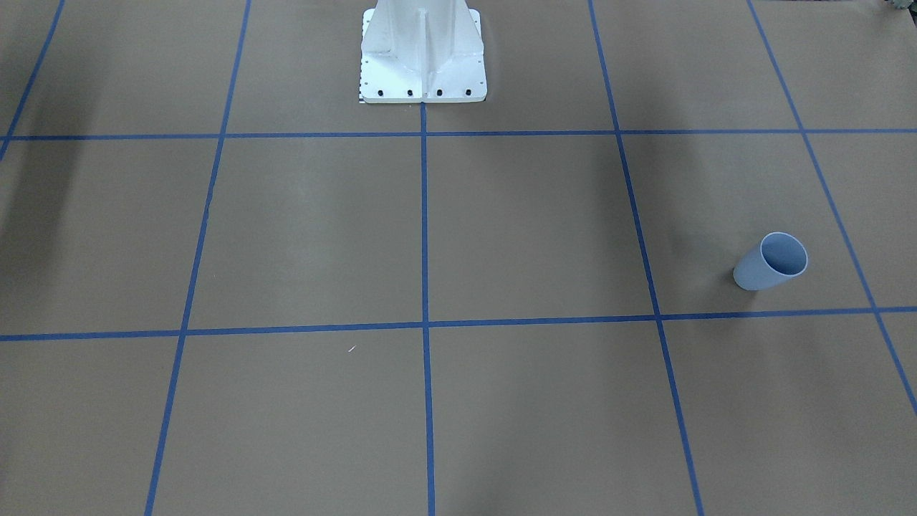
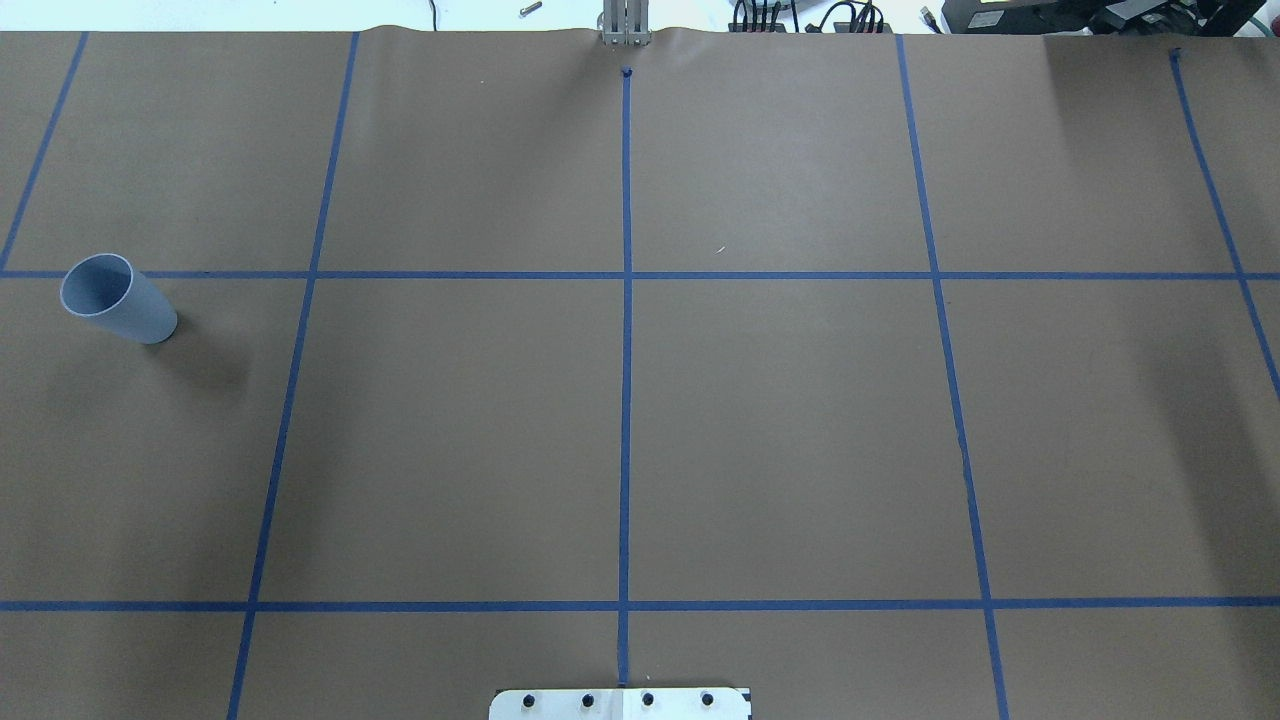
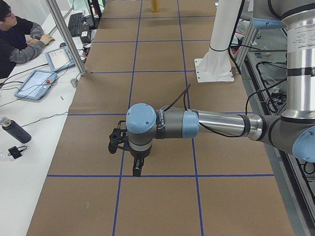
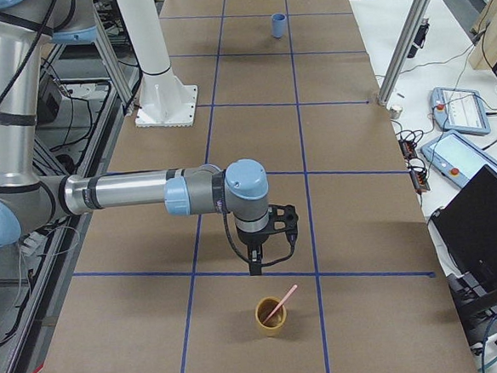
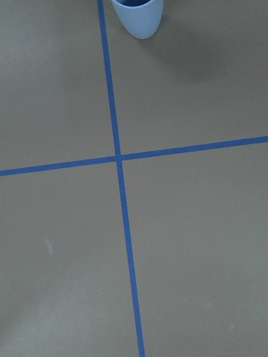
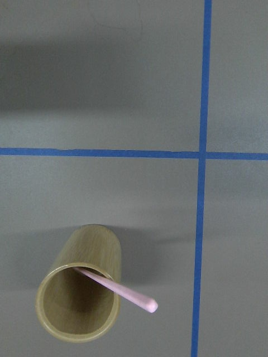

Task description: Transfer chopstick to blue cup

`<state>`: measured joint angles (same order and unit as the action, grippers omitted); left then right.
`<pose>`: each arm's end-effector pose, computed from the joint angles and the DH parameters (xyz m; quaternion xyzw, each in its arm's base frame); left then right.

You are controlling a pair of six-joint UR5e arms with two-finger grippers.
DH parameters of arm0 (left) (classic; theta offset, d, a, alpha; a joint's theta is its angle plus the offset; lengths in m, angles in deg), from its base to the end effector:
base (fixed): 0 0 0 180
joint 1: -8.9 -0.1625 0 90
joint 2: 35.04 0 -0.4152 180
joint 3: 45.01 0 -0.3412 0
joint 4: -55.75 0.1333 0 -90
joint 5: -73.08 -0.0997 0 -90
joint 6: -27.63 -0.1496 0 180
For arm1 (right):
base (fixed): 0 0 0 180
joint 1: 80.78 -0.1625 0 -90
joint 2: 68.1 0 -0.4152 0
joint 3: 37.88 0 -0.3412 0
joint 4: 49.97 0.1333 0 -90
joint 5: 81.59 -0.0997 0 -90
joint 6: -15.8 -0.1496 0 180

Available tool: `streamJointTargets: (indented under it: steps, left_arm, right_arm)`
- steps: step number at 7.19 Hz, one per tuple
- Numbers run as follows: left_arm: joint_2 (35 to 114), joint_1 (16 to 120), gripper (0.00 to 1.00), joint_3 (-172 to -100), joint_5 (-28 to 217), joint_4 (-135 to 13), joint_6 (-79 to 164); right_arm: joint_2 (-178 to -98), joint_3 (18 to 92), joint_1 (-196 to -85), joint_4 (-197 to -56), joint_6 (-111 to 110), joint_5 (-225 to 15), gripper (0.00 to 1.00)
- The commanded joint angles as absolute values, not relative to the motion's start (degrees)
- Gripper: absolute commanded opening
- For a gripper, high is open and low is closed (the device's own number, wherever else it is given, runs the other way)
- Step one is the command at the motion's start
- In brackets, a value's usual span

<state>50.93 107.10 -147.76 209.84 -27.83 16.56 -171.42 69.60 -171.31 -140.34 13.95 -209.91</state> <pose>-0.0828 -0.4041 0.6233 0.0846 0.3881 0.0309 0.9172 0.0438 -0.3515 0.6523 0.0275 -0.3284 0.0088 0.9441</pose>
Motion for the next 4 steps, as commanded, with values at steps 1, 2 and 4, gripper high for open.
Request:
streamJointTargets:
  steps: [1, 2, 4]
  left_arm:
    - [50.9, 107.1, 0.99, -148.4, 209.9, -27.8, 16.6]
    - [51.0, 107.1, 0.99, -148.4, 209.9, -27.9, 16.6]
    - [51.1, 107.1, 0.99, -148.8, 209.7, -32.7, 16.6]
  right_arm:
    - [-171.8, 70.3, -171.3, -140.3, 14.0, -210.0, 1.0]
    - [-172.9, 72.8, -171.3, -140.4, 14.0, -210.4, 1.0]
    - [-173.7, 73.3, -171.3, -140.3, 14.5, -214.6, 1.0]
